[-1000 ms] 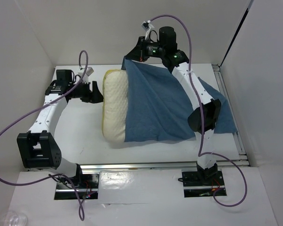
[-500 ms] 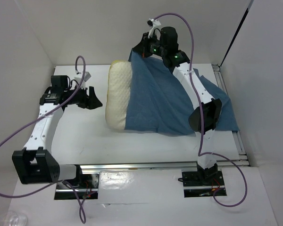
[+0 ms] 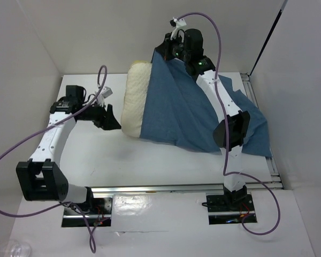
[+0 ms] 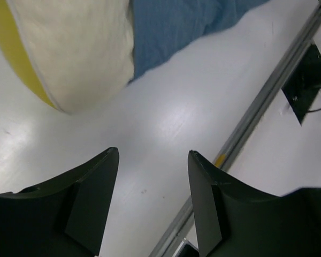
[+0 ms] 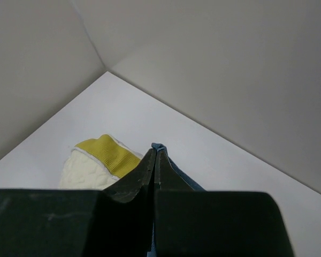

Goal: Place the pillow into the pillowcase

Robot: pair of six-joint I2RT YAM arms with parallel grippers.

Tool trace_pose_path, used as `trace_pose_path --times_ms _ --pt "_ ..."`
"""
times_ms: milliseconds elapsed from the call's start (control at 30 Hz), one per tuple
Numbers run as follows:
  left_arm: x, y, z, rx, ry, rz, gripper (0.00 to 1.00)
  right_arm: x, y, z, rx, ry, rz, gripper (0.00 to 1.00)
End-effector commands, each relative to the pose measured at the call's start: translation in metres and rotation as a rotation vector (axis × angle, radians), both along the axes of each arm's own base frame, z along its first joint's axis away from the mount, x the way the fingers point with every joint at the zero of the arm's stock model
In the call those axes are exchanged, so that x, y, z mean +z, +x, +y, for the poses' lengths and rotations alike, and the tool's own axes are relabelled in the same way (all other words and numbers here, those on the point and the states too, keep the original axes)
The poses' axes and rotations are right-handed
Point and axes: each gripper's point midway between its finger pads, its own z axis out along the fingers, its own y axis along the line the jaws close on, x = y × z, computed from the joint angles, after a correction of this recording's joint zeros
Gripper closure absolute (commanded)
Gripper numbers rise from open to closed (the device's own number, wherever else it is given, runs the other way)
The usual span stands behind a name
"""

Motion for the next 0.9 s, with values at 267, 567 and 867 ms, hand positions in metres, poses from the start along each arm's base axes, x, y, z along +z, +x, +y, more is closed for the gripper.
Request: trace_pose_path --times_ms 267,567,867 --pt "-0.062 -0.002 -0.039 -0.233 -0.173 0.213 0.33 0.078 -0.003 -0.011 -0.041 0.076 -0.238 1.0" --pt "-0.092 0.033 -0.067 -0.256 -0.115 0.162 0.34 0.083 -0.004 -0.012 -0.048 0.102 -0.229 1.0" --pt "-0.112 0.071 -0.077 -0.115 0.054 -0.04 0.34 0.091 -0.007 -0.013 -0.054 0.14 -0.211 1.0"
